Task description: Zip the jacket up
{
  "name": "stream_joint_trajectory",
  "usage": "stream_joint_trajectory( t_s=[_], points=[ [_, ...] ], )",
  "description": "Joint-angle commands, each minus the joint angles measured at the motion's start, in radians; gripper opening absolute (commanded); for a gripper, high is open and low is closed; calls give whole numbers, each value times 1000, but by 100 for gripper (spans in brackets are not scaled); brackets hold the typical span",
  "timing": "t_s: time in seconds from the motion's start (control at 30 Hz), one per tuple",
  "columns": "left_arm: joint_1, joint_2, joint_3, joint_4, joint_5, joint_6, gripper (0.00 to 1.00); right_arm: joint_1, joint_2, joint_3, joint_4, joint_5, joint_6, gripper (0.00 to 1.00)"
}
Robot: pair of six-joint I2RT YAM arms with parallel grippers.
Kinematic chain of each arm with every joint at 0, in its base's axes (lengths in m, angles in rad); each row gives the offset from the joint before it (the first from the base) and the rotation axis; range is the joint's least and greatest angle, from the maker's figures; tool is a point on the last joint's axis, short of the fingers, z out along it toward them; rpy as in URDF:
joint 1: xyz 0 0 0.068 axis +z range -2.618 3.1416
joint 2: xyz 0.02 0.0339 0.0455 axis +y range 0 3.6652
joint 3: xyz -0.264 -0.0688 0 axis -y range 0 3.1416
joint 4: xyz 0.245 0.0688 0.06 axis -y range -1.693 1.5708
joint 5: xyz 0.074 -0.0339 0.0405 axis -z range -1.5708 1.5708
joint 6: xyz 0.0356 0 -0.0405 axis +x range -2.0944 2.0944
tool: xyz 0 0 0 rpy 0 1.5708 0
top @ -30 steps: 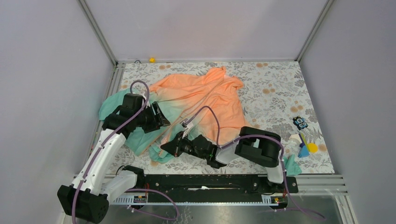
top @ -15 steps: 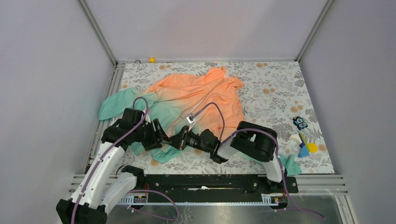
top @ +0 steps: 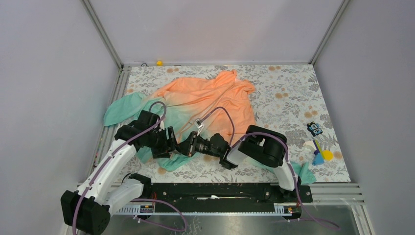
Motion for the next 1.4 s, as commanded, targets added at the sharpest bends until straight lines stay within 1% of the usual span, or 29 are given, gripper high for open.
stream_joint_trajectory(
  t_s=[0.0, 0.17, 0.23, 0.4, 0.57, 0.9, 1.0, 1.13, 1.17, 1.27, 1.37],
  points=[
    [-8, 0, 72, -36, -82, 65, 67, -19, 15, 34, 136, -68, 24, 0],
    [-9, -44, 116, -36, -77, 84, 78, -20, 22, 41, 143, -85, 25, 0],
    [-9, -40, 106, -34, -66, 87, 80, -21, 24, 45, 156, -97, 28, 0],
    [-9, -32, 71, 0, -12, 97, 80, -22, -4, 43, 158, -119, 33, 0],
    [-9, -46, 42, 26, 64, 110, 84, -28, -19, 56, 159, -135, 51, 0],
    [-9, -62, -5, 58, 110, 114, 86, -30, -23, 75, 165, -133, 76, 0],
    [-9, -55, -8, 61, 97, 112, 81, -30, -19, 84, 166, -134, 86, 0],
    [-9, -58, -9, 60, 81, 103, 60, -30, -16, 83, 163, -124, 90, 0],
    [-9, -61, -7, 60, 75, 98, 55, -30, -18, 79, 162, -115, 91, 2],
    [-10, -70, -1, 60, 62, 85, 44, -32, -21, 58, 153, -70, 99, 13],
    [-9, -75, -3, 61, 47, 73, 34, -33, -36, 46, 92, -37, 106, 27]
  ],
)
